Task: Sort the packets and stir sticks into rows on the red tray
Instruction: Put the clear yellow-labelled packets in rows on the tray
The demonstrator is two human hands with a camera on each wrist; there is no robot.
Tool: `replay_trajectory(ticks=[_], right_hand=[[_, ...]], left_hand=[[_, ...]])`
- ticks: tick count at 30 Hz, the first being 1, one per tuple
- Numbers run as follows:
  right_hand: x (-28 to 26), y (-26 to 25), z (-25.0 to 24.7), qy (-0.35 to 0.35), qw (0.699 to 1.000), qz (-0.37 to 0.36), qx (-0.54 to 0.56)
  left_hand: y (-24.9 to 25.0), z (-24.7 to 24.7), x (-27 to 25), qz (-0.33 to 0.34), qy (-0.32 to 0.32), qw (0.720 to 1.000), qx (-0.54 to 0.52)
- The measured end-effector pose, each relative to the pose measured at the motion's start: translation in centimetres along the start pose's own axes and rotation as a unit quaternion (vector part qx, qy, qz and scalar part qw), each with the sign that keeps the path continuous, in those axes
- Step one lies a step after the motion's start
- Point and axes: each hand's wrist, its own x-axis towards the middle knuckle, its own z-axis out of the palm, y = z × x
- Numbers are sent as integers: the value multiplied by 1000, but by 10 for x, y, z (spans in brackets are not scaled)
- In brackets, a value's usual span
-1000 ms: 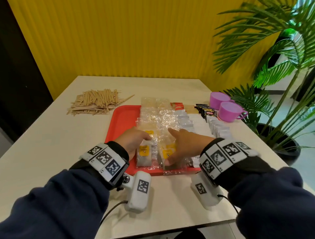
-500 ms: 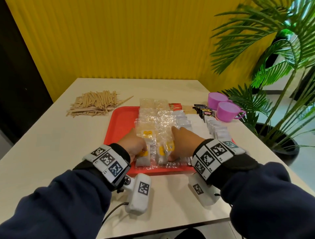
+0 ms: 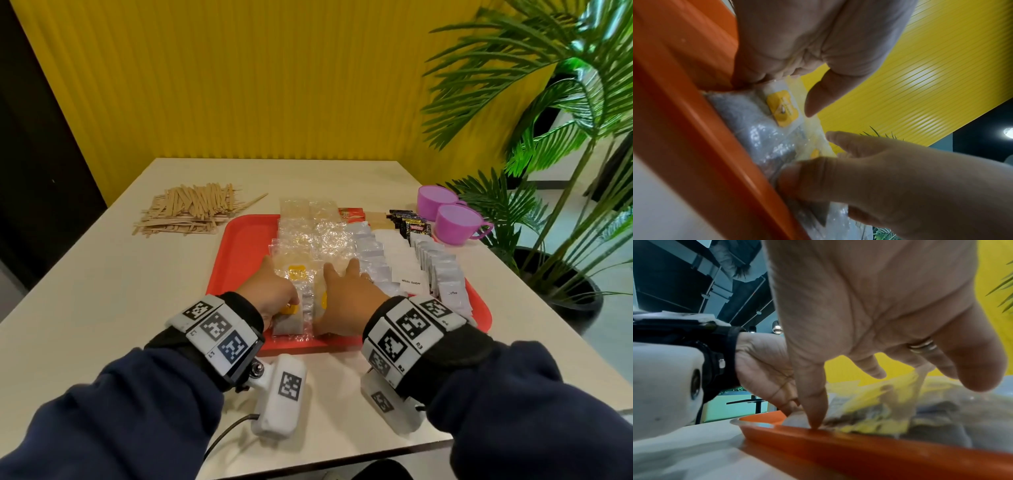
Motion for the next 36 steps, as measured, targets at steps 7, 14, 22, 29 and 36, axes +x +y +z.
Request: replay_trajectory(ticks=[7, 14, 22, 29, 36], right_hand=[[1, -1, 1, -15, 1000, -13, 0], [1, -4, -3, -16, 999, 32, 2], [8, -4, -7, 2, 998, 56, 43], [6, 6, -6, 3, 995, 53, 81], [9, 0, -5, 18, 997, 55, 46]], left_hand=[[1, 1, -5, -2, -5, 1000, -17], [2, 1, -6, 3, -5, 1000, -22], [5, 2, -12, 11, -8, 1000, -18], [3, 2, -11, 12, -7, 1000, -16], [7, 3, -18, 2, -8, 1000, -15]])
